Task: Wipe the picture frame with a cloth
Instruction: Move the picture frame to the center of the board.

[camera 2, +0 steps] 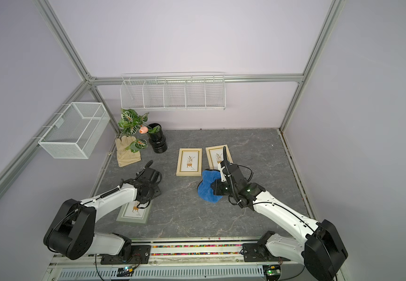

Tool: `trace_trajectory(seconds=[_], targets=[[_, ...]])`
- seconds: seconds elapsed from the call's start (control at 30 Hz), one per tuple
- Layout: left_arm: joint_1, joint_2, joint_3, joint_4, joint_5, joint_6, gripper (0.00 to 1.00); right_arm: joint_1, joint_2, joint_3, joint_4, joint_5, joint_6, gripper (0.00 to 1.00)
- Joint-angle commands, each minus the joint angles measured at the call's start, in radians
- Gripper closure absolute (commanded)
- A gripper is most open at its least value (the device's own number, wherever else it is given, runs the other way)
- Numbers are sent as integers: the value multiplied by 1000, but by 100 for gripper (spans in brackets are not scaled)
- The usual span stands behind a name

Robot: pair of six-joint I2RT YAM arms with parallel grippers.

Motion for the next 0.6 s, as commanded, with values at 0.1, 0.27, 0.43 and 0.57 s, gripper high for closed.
trace_trajectory(seconds=[0.1,0.27,0.43,0.57], targets=[[-139,16,11,11,39,-271,49,-4,11,16,-8,11,-22,91],[-242,97,93,54,49,-330,49,-4,8,8,-20,20,-24,90],[-301,211,238,86,102,-309,48,-4,13,-2,-16,22,-21,90],[-321,249,313,80,134,-291,45,-4,22,-8,-18,26,-19,90]])
